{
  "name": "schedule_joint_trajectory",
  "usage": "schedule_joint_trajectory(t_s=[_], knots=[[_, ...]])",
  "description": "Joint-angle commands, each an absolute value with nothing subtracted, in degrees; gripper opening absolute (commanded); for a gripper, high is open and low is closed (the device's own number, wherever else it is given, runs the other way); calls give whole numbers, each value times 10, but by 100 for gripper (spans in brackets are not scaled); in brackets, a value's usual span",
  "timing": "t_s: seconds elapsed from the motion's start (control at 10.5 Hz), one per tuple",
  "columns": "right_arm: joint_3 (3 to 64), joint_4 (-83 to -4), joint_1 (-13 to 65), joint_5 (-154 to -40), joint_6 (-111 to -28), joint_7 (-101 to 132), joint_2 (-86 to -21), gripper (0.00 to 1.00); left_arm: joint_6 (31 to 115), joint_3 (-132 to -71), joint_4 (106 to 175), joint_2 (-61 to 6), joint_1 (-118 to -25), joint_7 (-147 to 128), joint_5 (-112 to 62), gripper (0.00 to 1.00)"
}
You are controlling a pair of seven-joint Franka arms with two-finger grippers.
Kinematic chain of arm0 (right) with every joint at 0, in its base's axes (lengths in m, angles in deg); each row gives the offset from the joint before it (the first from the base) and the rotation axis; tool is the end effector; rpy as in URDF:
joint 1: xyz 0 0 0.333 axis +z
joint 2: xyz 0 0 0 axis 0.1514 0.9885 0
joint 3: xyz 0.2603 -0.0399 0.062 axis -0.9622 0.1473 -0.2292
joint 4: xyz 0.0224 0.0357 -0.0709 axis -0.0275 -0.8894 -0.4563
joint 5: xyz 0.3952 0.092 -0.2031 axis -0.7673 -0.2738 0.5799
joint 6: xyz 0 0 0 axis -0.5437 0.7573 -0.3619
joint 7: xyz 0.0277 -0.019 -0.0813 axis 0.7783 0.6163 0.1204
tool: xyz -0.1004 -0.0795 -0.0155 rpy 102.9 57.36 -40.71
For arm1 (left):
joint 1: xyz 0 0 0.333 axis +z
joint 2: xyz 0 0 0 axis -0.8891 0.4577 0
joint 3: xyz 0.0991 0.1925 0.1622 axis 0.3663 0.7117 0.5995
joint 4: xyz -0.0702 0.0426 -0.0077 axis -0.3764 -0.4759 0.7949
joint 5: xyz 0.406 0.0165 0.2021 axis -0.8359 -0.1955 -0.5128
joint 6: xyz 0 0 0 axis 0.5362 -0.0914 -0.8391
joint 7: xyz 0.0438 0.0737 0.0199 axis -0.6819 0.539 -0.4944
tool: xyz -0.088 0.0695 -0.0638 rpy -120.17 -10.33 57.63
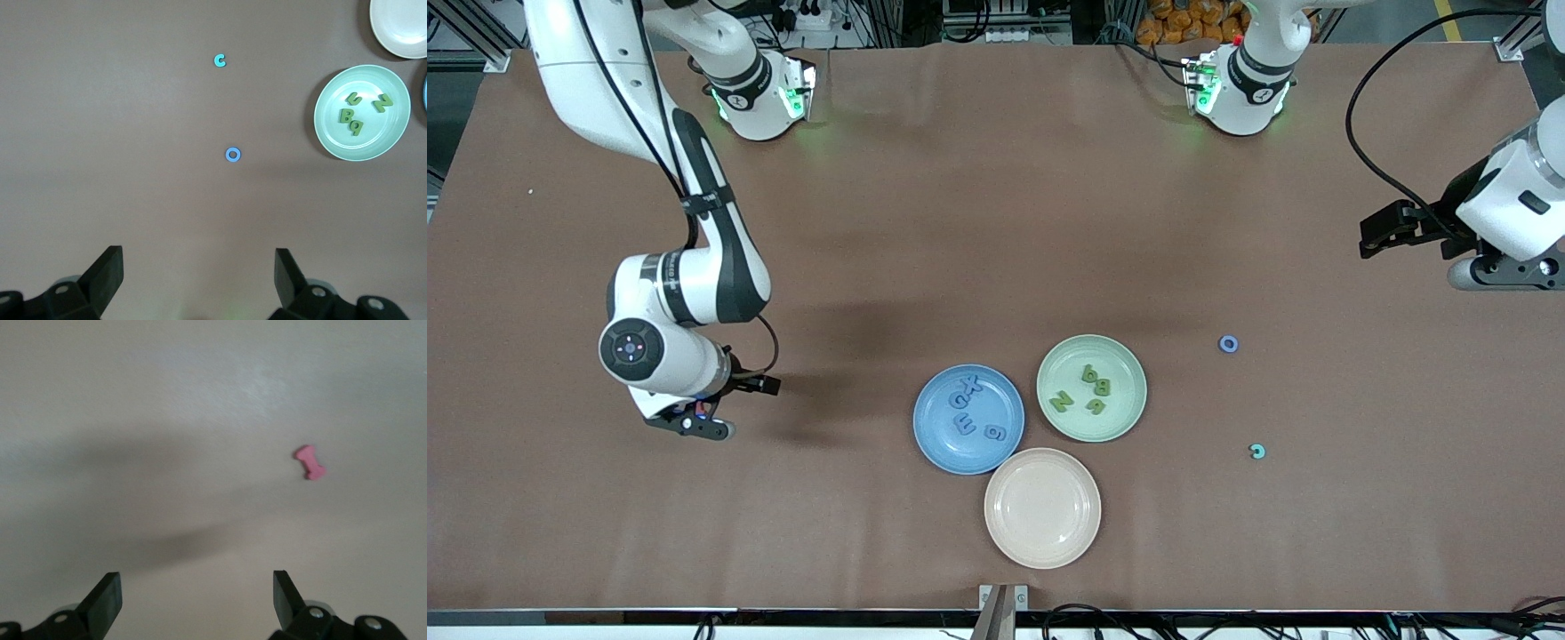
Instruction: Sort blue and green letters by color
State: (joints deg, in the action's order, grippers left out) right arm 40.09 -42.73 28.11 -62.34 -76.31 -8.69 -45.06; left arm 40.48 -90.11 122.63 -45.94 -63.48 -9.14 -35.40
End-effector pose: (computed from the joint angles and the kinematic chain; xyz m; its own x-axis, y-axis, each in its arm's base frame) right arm 0.6726 0.0900 0.1641 0.9740 -0.2085 -0.0886 -0.1973 -0.9729 0.1209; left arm 0.6337 -0.0776 0.5492 0.9972 -0.0262 -0.0702 -0.0270 -0.9996 -0.0102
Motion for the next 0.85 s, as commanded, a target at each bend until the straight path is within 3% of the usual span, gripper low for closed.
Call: schedule_joint_trajectory(t_s=[0.0,0.28,0.76], knots=[[315,-552,188,-564,-792,-81,-564,100,410,-902,1228,-462,-635,-95,-353,100],[198,-623,57,-529,-792,-82,-652,100,410,-902,1228,-462,-636,-95,-353,100],[169,-624,43,-531,-741,-67,-771,100,410,-902,1228,-460,-635,-95,-353,100]])
